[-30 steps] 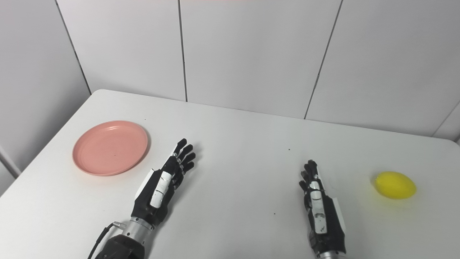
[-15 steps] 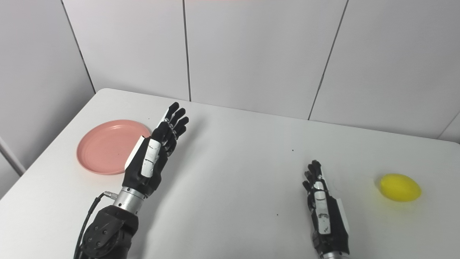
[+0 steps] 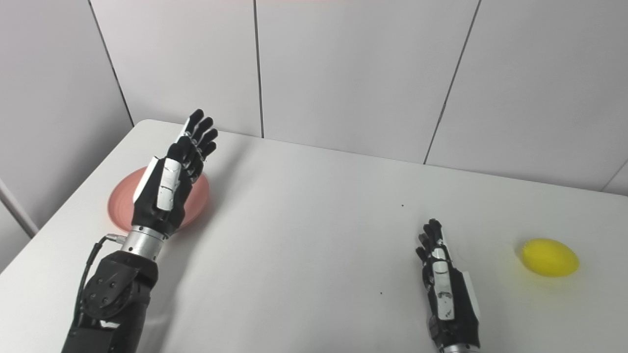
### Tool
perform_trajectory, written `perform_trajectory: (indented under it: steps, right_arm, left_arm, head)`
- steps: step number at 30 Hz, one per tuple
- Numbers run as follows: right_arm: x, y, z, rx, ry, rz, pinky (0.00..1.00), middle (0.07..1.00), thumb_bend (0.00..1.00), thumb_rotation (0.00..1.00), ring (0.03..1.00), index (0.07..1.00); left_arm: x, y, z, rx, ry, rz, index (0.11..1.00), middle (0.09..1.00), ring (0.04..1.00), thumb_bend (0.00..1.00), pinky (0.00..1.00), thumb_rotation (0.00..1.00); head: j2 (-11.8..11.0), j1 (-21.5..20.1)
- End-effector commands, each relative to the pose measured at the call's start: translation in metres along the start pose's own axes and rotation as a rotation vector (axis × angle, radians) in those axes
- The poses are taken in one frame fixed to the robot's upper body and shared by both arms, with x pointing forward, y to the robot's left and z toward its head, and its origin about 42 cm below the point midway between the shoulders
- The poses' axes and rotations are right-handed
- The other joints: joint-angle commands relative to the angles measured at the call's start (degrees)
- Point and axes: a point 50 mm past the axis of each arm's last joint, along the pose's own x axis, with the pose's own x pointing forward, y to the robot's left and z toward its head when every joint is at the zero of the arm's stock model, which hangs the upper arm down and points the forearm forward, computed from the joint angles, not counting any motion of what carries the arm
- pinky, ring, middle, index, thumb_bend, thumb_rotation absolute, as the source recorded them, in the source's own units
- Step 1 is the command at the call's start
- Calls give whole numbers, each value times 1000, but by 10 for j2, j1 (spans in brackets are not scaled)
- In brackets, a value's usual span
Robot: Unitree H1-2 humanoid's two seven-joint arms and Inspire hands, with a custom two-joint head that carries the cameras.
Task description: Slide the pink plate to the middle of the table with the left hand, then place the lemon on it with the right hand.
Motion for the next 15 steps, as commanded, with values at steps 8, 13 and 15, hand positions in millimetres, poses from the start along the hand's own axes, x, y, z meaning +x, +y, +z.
perform_trajectory:
  steps: [8,13,15]
  right_arm:
    - [-5,-5,-7,2,5,4,1000,1000,681,1000,1000,1000]
    - [-4,-7,-8,2,2,5,1000,1000,678,1000,1000,1000]
    - [-4,-7,-8,0,2,4,1000,1000,688,1000,1000,1000]
  left_arm:
    - [36,36,35,-6,-158,71,994,994,989,705,996,984]
    - [42,55,36,-35,-144,142,990,992,980,704,988,994]
    - [43,61,34,-31,-136,169,985,990,979,699,985,998]
  head:
    - [-3,5]
    - [-4,6]
    - [-4,8]
